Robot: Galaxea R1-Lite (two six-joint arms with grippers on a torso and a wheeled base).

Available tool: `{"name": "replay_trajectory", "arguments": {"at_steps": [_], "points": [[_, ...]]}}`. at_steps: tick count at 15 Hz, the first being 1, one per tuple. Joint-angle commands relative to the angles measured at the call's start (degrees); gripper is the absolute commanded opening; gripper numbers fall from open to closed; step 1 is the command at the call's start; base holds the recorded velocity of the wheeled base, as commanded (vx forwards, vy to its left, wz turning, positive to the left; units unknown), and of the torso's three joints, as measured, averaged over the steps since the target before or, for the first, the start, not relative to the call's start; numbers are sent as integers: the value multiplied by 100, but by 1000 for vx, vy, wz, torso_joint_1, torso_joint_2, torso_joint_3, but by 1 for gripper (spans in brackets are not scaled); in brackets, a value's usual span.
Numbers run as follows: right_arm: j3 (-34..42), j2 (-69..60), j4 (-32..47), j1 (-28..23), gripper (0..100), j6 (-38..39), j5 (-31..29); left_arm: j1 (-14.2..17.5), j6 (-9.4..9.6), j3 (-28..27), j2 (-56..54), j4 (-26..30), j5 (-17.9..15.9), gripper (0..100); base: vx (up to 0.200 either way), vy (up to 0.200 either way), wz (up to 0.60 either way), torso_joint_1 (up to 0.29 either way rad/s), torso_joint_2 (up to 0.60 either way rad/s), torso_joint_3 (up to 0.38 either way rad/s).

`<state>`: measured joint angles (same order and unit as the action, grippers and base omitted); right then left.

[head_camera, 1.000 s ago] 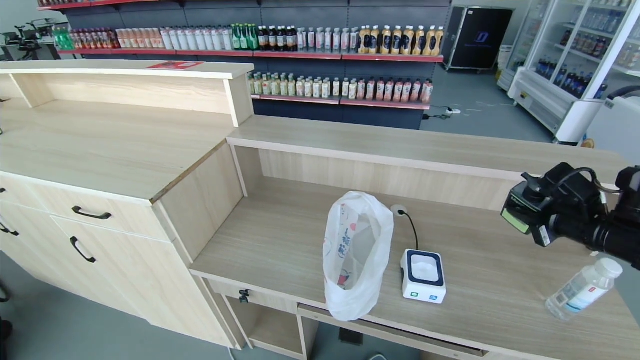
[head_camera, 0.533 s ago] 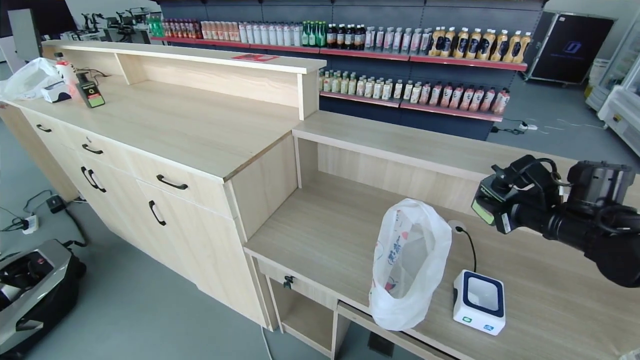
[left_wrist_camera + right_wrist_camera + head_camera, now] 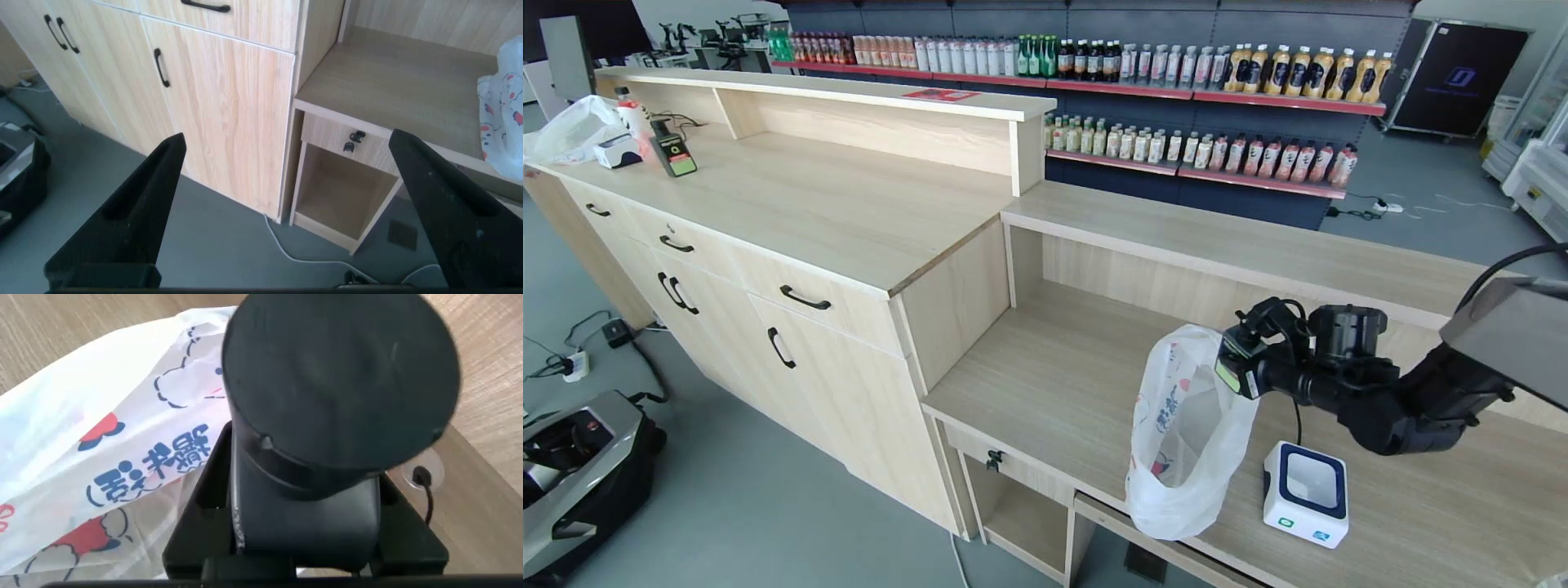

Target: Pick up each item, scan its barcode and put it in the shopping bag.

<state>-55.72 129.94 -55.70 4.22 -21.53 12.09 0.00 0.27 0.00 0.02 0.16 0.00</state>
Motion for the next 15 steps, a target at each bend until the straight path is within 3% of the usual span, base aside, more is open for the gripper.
{"name": "replay_trajectory", "arguments": {"at_steps": [1,6,15], "points": [[-545,831,-64,220,0,8,100,0,0,0,-2,2,0,100,0,0,0,0,0,0],[-1222,1587,-64,440,0,-9,223,0,0,0,-2,2,0,100,0,0,0,0,0,0],[-1301,1895,-46,440,0,-27,223,0,0,0,-2,2,0,100,0,0,0,0,0,0]]}}
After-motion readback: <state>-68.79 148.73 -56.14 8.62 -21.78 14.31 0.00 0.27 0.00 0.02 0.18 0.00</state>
